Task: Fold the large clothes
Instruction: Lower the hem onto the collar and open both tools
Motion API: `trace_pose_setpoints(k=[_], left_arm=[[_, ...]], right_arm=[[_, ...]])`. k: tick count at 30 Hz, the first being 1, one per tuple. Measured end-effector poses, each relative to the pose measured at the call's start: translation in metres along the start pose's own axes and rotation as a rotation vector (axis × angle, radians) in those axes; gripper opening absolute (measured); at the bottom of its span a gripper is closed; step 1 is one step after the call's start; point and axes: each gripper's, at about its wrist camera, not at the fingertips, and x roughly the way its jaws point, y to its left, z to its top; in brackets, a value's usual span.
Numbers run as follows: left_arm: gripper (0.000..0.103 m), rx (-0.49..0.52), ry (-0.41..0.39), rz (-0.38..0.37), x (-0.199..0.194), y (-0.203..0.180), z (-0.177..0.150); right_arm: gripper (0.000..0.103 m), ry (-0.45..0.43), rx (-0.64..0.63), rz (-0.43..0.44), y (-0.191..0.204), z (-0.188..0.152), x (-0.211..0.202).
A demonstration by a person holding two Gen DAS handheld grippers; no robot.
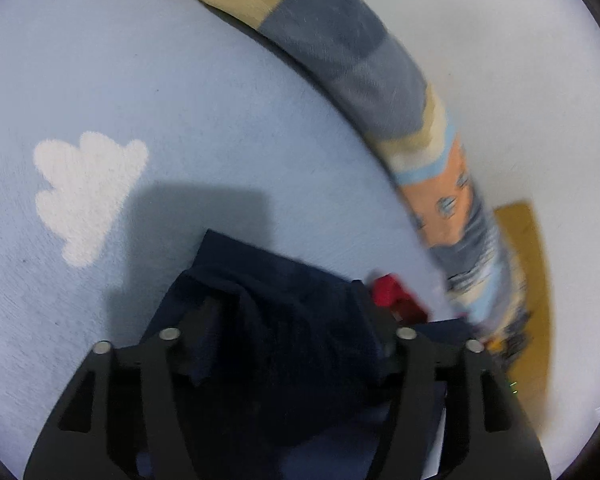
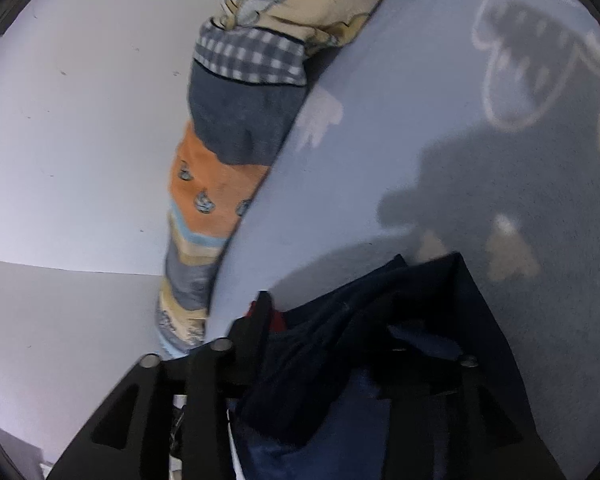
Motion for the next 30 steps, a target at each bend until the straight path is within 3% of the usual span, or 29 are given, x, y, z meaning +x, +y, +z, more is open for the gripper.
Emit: trace_pose_setpoints(k=[3, 6, 8, 11, 14, 18, 21, 23, 25, 27, 30], left_arm=[[0.064, -0.030, -0.046, -0.023, -0.020, 0.008, 0.009], [0.064, -0.002, -0.103, -0.009, -0.041, 0.008, 0.009], [0.064, 0.053, -0.128, -0.002, -0.050, -0.002, 0.001], [0.064, 0.220, -0.161, 0.032, -0.050, -0.031, -0.023], [0.064, 0.418, -0.142, 0.093, -0.027, -0.062, -0.057], [0.064, 0.598, -0.159, 0.302, 0.011, -0.067, -0.090], [0.064, 0.581, -0.174, 0.445, 0.022, -0.035, -0.089], [0.064, 0.549, -0.217, 0.407, 0.009, -0.020, -0.088], [0.064, 0.500, -0.259, 0.420, -0.005, -0.012, -0.085], [0.064, 0.488, -0.269, 0.433, -0.010, -0.010, -0.085], [0.064, 0.517, -0.277, 0.457, -0.020, -0.023, -0.097]], right_arm=[[0.062, -0.030, 0.018, 0.060, 0.003, 0.004, -0.020], [0.063, -0.071, 0.012, 0.108, 0.010, 0.004, -0.040], [0.063, -0.076, -0.085, 0.068, 0.027, -0.002, -0.044], [0.063, -0.089, -0.223, 0.058, 0.051, -0.018, -0.041], [0.062, -0.020, -0.413, -0.038, 0.076, -0.043, -0.008], [0.058, 0.011, -0.642, -0.230, 0.089, -0.078, 0.039], [0.046, 0.032, -0.642, -0.320, 0.065, -0.079, 0.062], [0.032, 0.001, -0.598, -0.334, 0.042, -0.071, 0.057], [0.012, -0.067, -0.565, -0.329, 0.019, -0.059, 0.041], [0.009, -0.110, -0.506, -0.325, 0.007, -0.050, 0.026], [0.018, -0.178, -0.474, -0.345, 0.010, -0.052, -0.003]])
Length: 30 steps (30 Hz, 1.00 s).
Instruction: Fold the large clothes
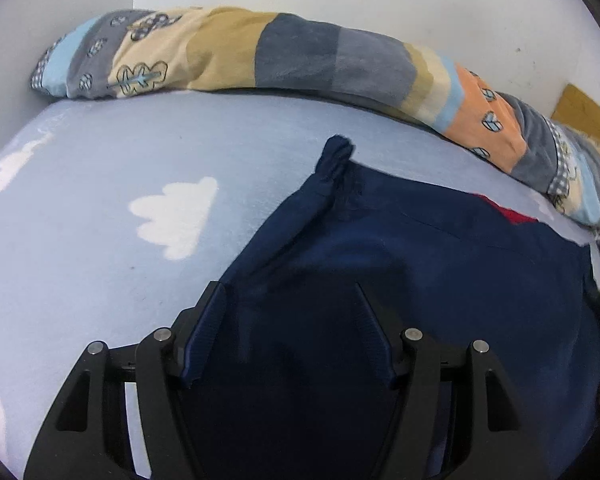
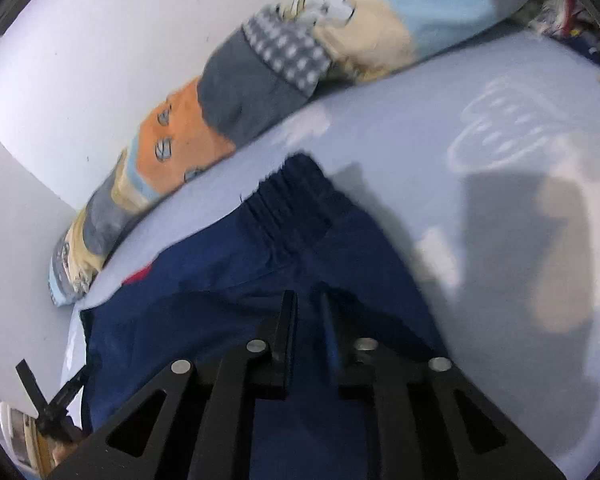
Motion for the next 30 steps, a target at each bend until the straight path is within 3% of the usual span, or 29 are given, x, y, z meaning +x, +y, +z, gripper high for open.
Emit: trace_pose_setpoints(k=[4, 6, 9, 10, 12, 17, 18, 20, 23, 27, 30], left_arm=[[0.069, 0.043, -0.044, -0.022, -0.031, -0.014, -0.015], [0.072, 0.075, -0.052, 0.030, -0.037, -0.013, -0.025], [0.072, 0.062, 0.025, 0.076, -0.034, 0.006, -0.040], [0.077, 0.046, 0.057, 0.081, -0.032, 0.014, -0.046], [0.089, -0.019, 0.106, 0.037, -0.031, 0.034, -0.059], [0.090, -0.112, 0.159, 0.028, -0.057, 0.053, -0.071], [0.090, -0.123, 0.168, 0.023, -0.067, 0.053, -0.073], [0.090, -0.116, 0.168, 0.019, -0.083, 0.048, -0.077], [0.090, -0.091, 0.163, 0.018, -0.105, 0.034, -0.089], [0.090, -0.012, 0.278, 0.067, -0.088, 0.020, -0.107], [0.094, -0.082, 0.345, 0.047, -0.080, 0.035, -0.119]], right_arm=[[0.021, -0.005, -0.075, 0.106, 0.033, -0.021, -0.041], [0.028, 0.028, -0.116, 0.142, 0.053, -0.036, -0.050], [0.028, 0.113, -0.204, 0.159, 0.077, -0.068, -0.058], [0.027, 0.135, -0.216, 0.154, 0.079, -0.077, -0.059], [0.029, 0.187, -0.222, 0.095, 0.076, -0.094, -0.059], [0.021, 0.270, -0.077, 0.076, 0.028, -0.112, -0.067], [0.022, 0.253, -0.048, 0.022, 0.019, -0.109, -0.079], [0.027, 0.210, 0.005, -0.072, 0.007, -0.106, -0.102], [0.029, 0.187, 0.067, -0.091, -0.005, -0.109, -0.131], [0.026, 0.213, 0.108, -0.101, -0.006, -0.125, -0.136], [0.026, 0.249, 0.071, -0.212, -0.015, -0.129, -0.126]])
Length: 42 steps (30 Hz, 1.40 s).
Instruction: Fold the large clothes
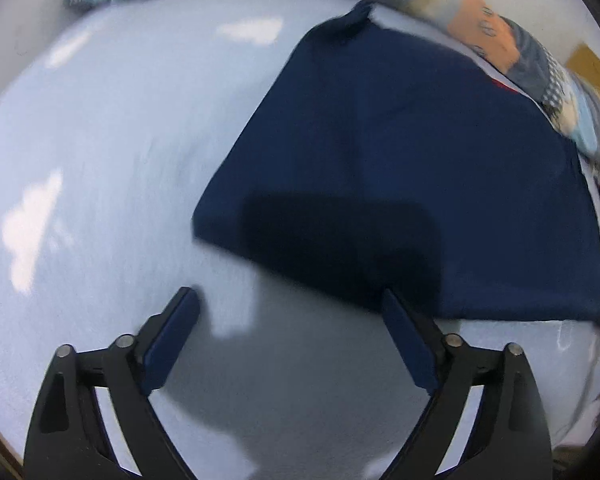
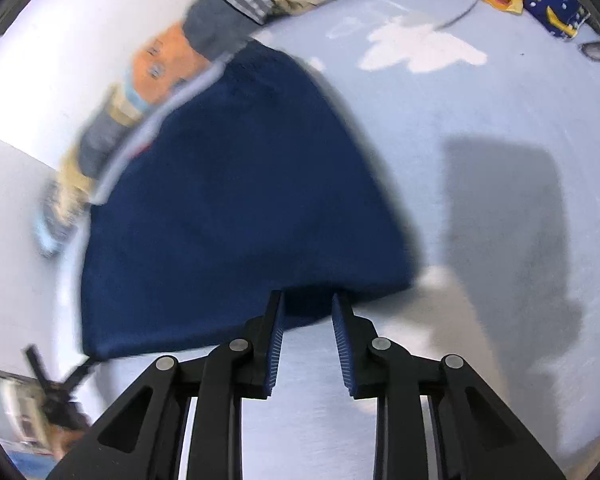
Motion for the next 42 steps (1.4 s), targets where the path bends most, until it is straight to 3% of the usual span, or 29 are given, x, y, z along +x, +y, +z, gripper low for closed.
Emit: trace_pose_setpoints(k=[1, 2, 5, 7, 10, 14, 17, 20, 28, 29, 30, 31, 32, 35, 37, 42], left_arm=[[0.094, -0.013, -0.001, 0.009, -0.004, 0.002, -0.001], [0.094, -0.029, -0.012, 0.007, -0.009, 0.005, -0.004], [0.093, -0.144, -0.014, -0.130, -0.024, 0.016, -0.009], [0.093, -0.243, -0.001, -0.237, -0.027, 0.024, -0.013], [0.093, -0.337, 0.034, -0.320, -0.019, 0.031, -0.020], [0.093, -0.384, 0.023, -0.357, -0.012, 0.035, -0.021], [0.094, -0.488, 0.001, -0.428, -0.001, 0.049, -0.021], [0.103, -0.540, -0.038, -0.489, 0.005, 0.054, -0.016], [0.103, -0.544, -0.209, -0.502, 0.014, 0.041, 0.010], [0.101, -0.542, -0.238, -0.481, 0.015, 0.038, 0.014], [0.086, -0.537, -0.260, -0.456, 0.016, 0.036, 0.017], [0.047, -0.530, -0.271, -0.414, 0.017, 0.034, 0.019], [0.035, -0.521, -0.270, -0.368, 0.018, 0.035, 0.020], [0.027, -0.519, -0.275, -0.385, 0.016, 0.041, 0.018], [0.022, -0.461, -0.293, -0.331, 0.004, 0.035, 0.017], [0.020, -0.355, -0.315, -0.258, -0.027, 0.018, 0.005]], right_arm=[[0.029, 0.007, 0.030, -0.046, -0.008, -0.002, 0.001], [0.029, 0.009, 0.060, -0.036, -0.015, -0.003, -0.001], [0.032, -0.015, 0.178, 0.127, -0.030, -0.007, -0.018], [0.045, -0.037, 0.212, 0.157, -0.031, -0.011, -0.025], [0.046, -0.024, 0.276, 0.221, -0.032, -0.016, -0.020], [0.046, 0.017, 0.335, 0.243, -0.037, -0.016, -0.002], [0.046, 0.024, 0.388, 0.271, -0.044, -0.012, 0.006], [0.046, 0.024, 0.459, 0.348, -0.050, -0.008, 0.023], [0.046, -0.074, 0.446, 0.454, -0.029, 0.012, 0.038], [0.043, -0.101, 0.452, 0.468, -0.027, 0.014, 0.041], [0.029, -0.109, 0.447, 0.472, -0.026, 0.016, 0.043], [0.023, -0.108, 0.429, 0.439, -0.023, 0.020, 0.047], [0.020, -0.110, 0.419, 0.426, -0.022, 0.022, 0.049], [0.015, -0.126, 0.400, 0.404, -0.017, 0.024, 0.043], [0.009, -0.145, 0.338, 0.370, -0.009, 0.026, 0.033], [0.008, -0.243, 0.230, 0.338, 0.008, 0.019, -0.006]])
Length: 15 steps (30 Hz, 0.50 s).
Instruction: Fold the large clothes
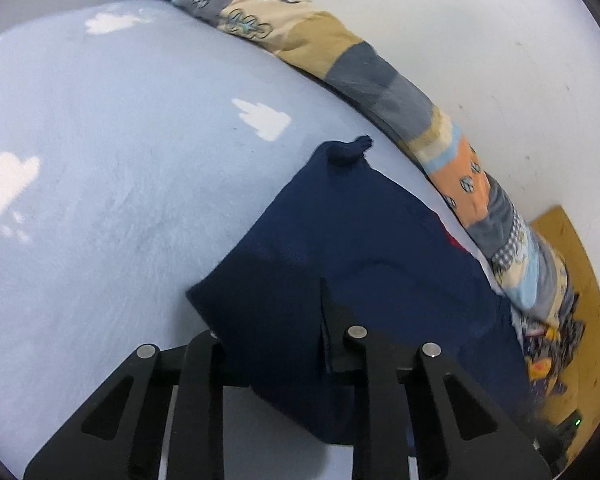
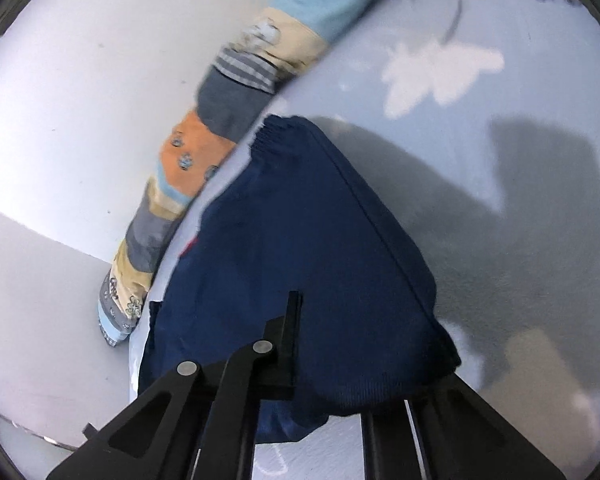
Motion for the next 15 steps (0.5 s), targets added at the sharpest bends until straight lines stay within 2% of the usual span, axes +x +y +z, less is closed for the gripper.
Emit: trace_pose_setpoints(k=[7, 12, 14, 15], left_arm=[[0.020, 0.107, 0.062, 0.050, -0.043, -0.013, -0.038], [0.020, 0.132, 0.093, 0.083, -0.066, -0.010, -0.079], [0.025, 0.142, 0.090, 0.120, -0.068, -0.008, -0.086], [0.029, 0.143, 0.086, 0.134, -0.070, -0.006, -0.088]], right_arm=[[0.008, -0.001, -0.023, 0.006, -0.003, -0.013, -0.051], [0.008, 0.041, 0.090, -0.015, -0.039, -0.032, -0.080], [0.011, 0.081, 0.139, -0.046, -0.057, -0.037, -0.082], [0.021, 0.106, 0.164, -0.068, -0.066, -0.039, -0.081]])
